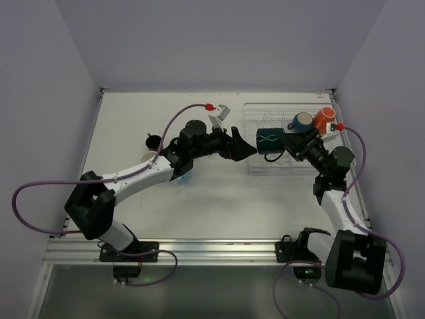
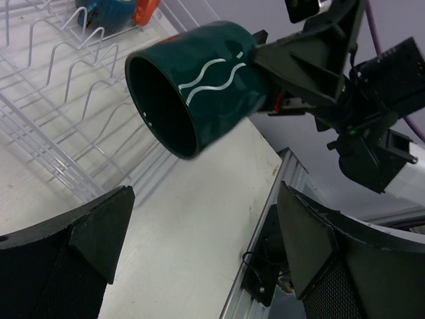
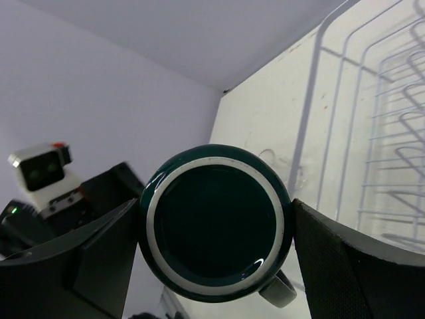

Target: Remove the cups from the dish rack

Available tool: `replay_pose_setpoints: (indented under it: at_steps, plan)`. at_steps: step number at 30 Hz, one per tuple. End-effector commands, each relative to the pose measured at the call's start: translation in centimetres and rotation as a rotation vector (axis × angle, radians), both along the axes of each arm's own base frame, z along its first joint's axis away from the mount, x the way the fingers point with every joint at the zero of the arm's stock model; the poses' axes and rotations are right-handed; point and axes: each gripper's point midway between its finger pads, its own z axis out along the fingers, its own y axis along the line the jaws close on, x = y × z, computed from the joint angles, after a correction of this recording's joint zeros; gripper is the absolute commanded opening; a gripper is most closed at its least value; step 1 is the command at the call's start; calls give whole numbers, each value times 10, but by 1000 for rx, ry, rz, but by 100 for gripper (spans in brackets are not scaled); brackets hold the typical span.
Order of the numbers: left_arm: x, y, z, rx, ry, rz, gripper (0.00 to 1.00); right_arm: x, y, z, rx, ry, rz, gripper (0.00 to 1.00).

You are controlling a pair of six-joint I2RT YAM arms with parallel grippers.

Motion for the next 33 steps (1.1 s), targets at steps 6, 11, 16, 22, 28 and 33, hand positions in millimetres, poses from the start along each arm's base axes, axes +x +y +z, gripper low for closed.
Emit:
replay_pose_setpoints:
  at_steps: [6,11,16,22,28,33]
  plan:
    - [17,-34,52,-184,-94,-55,90,-38,67,30,90,-132,286,53]
    - [8,-29,56,-232,-112,-75,35,-44,91,22,125,-113,345,55]
    - [3,-1,55,-163,-146,18,0,-42,90,20,127,-104,315,78]
    - [-5,33,24,47,-139,87,0,-40,81,18,-3,-128,235,99]
    - [-13,46,-21,286,-85,66,0,-43,66,14,-166,-134,135,99]
    - [-14,45,-80,529,-6,25,0,-48,54,12,-256,-131,68,99]
